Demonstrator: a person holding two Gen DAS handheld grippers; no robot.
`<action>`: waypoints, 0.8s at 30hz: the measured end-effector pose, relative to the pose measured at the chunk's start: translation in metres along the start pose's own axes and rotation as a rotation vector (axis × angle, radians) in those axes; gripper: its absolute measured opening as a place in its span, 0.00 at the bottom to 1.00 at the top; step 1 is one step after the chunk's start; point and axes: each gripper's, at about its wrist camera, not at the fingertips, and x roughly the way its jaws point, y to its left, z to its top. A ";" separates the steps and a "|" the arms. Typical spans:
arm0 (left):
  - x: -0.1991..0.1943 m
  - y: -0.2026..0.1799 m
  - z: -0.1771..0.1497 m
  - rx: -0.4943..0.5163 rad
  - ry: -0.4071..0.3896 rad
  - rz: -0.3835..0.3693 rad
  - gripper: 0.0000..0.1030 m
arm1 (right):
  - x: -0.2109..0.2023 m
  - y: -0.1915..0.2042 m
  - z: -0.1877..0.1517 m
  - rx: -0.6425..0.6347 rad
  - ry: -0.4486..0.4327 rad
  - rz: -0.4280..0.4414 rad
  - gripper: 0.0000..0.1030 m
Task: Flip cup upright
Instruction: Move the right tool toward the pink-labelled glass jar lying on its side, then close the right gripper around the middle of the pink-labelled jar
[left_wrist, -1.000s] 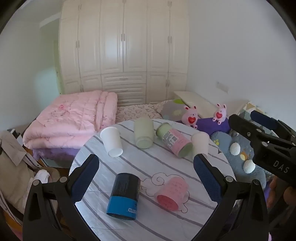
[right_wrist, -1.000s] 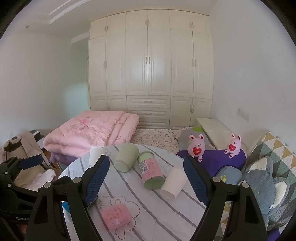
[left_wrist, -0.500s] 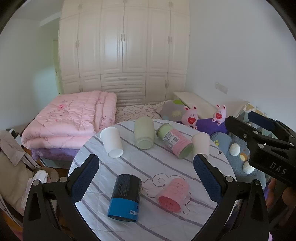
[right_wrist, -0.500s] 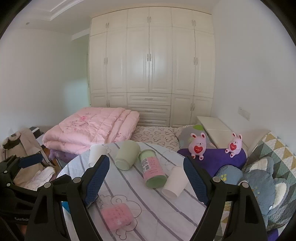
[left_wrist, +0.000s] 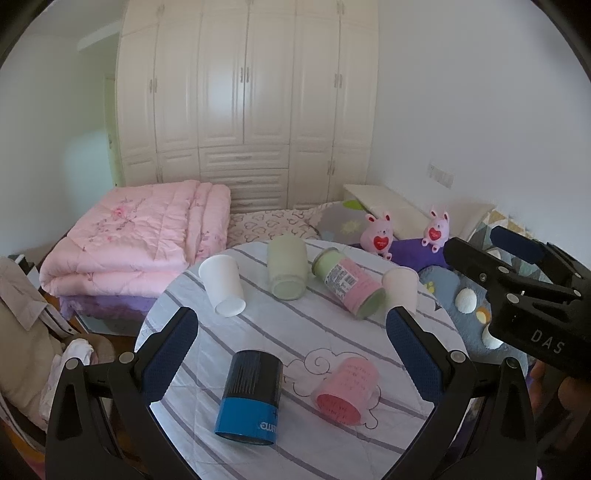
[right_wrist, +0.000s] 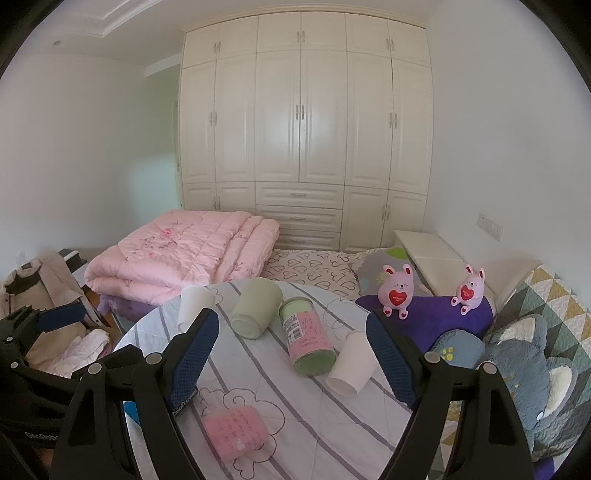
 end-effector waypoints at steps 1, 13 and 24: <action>0.000 0.000 0.000 0.000 0.000 -0.001 1.00 | 0.001 0.001 0.001 0.001 0.002 0.000 0.81; 0.003 0.003 0.003 0.005 0.002 -0.007 1.00 | 0.007 -0.002 -0.002 0.004 0.015 -0.007 0.81; 0.025 0.011 0.003 -0.002 0.046 0.013 1.00 | 0.031 -0.009 -0.004 0.016 0.060 -0.006 0.81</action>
